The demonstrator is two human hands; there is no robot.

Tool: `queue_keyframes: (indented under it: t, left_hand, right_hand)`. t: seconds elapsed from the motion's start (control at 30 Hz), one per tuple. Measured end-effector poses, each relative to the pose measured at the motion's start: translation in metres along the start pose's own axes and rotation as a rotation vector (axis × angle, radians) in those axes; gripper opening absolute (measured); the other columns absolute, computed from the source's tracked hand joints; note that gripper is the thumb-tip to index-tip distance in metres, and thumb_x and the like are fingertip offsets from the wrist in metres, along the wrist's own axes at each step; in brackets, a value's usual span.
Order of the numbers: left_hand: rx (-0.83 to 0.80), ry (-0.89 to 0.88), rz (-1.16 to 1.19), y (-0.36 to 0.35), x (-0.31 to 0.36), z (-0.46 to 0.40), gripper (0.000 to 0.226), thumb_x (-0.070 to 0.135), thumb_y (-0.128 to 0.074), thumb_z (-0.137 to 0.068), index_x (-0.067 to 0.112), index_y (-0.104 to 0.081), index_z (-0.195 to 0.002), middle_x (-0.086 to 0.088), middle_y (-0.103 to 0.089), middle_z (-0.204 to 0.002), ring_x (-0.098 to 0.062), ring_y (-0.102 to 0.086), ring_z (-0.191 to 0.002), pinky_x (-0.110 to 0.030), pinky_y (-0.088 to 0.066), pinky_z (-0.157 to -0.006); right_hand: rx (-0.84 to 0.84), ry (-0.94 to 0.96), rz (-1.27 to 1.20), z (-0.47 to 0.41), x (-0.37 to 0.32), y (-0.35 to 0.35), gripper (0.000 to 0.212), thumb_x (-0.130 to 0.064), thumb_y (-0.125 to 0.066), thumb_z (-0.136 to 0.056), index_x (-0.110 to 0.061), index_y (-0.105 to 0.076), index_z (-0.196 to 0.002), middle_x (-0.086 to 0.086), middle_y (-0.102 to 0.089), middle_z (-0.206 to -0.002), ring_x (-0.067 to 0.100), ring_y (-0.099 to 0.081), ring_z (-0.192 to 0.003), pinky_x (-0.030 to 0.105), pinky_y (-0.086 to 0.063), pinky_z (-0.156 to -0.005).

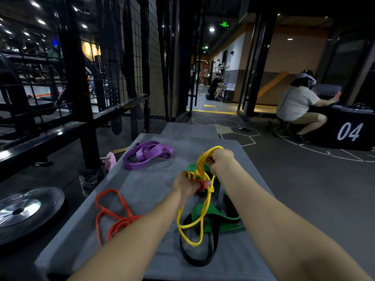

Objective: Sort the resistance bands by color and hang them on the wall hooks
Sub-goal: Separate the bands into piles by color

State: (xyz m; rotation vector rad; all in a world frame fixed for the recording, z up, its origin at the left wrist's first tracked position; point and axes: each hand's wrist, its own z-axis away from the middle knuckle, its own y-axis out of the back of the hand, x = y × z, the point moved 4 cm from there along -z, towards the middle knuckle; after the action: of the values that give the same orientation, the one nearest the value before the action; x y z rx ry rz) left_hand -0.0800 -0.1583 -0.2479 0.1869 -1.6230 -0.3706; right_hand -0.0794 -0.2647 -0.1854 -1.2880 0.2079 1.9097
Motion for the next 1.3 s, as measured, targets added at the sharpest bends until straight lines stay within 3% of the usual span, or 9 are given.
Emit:
queue_keyframes:
  t: [0.2, 0.3, 0.4, 0.57, 0.77, 0.97, 1.13, 1.23, 1.3]
  left_hand:
    - [0.129, 0.133, -0.083, -0.001, -0.001, -0.008, 0.025, 0.027, -0.075, -0.068, 0.005, -0.067, -0.079, -0.017, -0.071, -0.093, -0.028, -0.067, -0.085, -0.032, -0.044, -0.063]
    - [0.132, 0.128, -0.077, 0.007, -0.009, -0.016, 0.020, 0.023, -0.079, -0.067, 0.008, -0.067, -0.072, -0.019, -0.071, -0.091, -0.025, -0.066, -0.081, -0.030, -0.041, -0.062]
    - [0.074, 0.073, -0.151, 0.026, -0.015, -0.022, 0.012, 0.015, -0.077, -0.071, 0.010, -0.068, -0.065, -0.011, -0.063, -0.063, -0.015, -0.054, -0.067, -0.025, -0.036, -0.054]
    - [0.111, 0.018, -0.301, 0.061, -0.019, -0.030, 0.032, 0.026, -0.080, -0.069, 0.017, -0.054, -0.054, -0.006, -0.051, -0.054, -0.021, -0.046, -0.056, -0.027, -0.032, -0.055]
    - [0.179, -0.004, -0.502, 0.107, -0.020, -0.034, 0.010, 0.020, -0.074, -0.074, 0.012, -0.072, -0.079, -0.016, -0.070, -0.085, -0.029, -0.065, -0.083, -0.030, -0.045, -0.069]
    - [0.262, 0.069, -0.642, 0.146, -0.007, -0.033, 0.014, 0.022, -0.067, -0.079, 0.017, -0.072, -0.091, -0.007, -0.067, -0.092, -0.026, -0.062, -0.091, -0.027, -0.044, -0.071]
    - [0.119, -0.056, -0.360, 0.119, 0.010, -0.036, 0.026, 0.028, -0.077, -0.073, 0.007, -0.072, -0.089, -0.009, -0.059, -0.074, -0.017, -0.048, -0.059, -0.021, -0.037, -0.048]
    - [0.096, -0.095, -0.221, 0.114, 0.018, -0.035, 0.018, 0.027, -0.072, -0.080, 0.009, -0.070, -0.083, -0.005, -0.050, -0.057, -0.007, -0.037, -0.038, -0.012, -0.030, -0.037]
    - [0.070, -0.099, -0.158, 0.116, 0.026, -0.031, 0.012, 0.021, -0.067, -0.085, 0.013, -0.067, -0.076, 0.006, -0.047, -0.042, -0.006, -0.034, -0.035, -0.011, -0.028, -0.035]
  right_hand:
    - [-0.041, -0.142, -0.068, 0.003, 0.009, -0.008, 0.040, -0.007, -0.021, -0.100, 0.010, -0.047, -0.127, 0.027, -0.055, -0.128, 0.036, -0.058, -0.114, 0.043, -0.046, -0.091]
    - [-0.040, -0.018, -0.028, -0.005, 0.003, -0.004, 0.034, 0.001, -0.027, -0.098, 0.009, -0.052, -0.119, 0.027, -0.061, -0.105, 0.038, -0.063, -0.089, 0.046, -0.050, -0.089]
    - [-0.100, 0.163, 0.137, -0.020, -0.008, 0.007, 0.020, 0.012, -0.036, -0.091, 0.004, -0.053, -0.084, 0.018, -0.054, -0.081, 0.027, -0.052, -0.057, 0.040, -0.058, -0.071]
    - [-0.065, 0.528, 0.731, -0.036, -0.011, 0.030, 0.032, 0.006, -0.062, -0.077, -0.011, -0.054, -0.051, 0.019, -0.065, -0.078, 0.034, -0.067, -0.082, 0.045, -0.058, -0.075]
    - [0.042, 0.806, 1.058, -0.044, -0.031, 0.064, 0.011, 0.004, -0.057, -0.083, 0.003, -0.067, -0.080, 0.015, -0.063, -0.076, 0.023, -0.053, -0.063, 0.027, -0.041, -0.057]
    - [0.210, 0.893, 1.322, -0.047, -0.045, 0.096, 0.014, 0.009, -0.048, -0.084, 0.007, -0.061, -0.082, 0.021, -0.058, -0.085, 0.037, -0.056, -0.076, 0.036, -0.039, -0.061]
    - [0.028, 0.918, 1.326, -0.037, -0.033, 0.065, 0.022, 0.010, -0.045, -0.084, 0.003, -0.063, -0.073, 0.013, -0.059, -0.065, 0.026, -0.053, -0.053, 0.029, -0.042, -0.045]
    - [-0.166, 0.936, 1.466, -0.027, -0.023, 0.037, 0.023, 0.001, -0.051, -0.086, -0.003, -0.066, -0.103, 0.017, -0.067, -0.092, 0.030, -0.062, -0.076, 0.033, -0.053, -0.060]
    - [-0.385, 0.867, 1.748, -0.023, -0.012, 0.025, 0.050, -0.004, -0.054, -0.087, -0.009, -0.045, -0.136, 0.013, -0.058, -0.126, 0.028, -0.060, -0.099, 0.027, -0.054, -0.077]
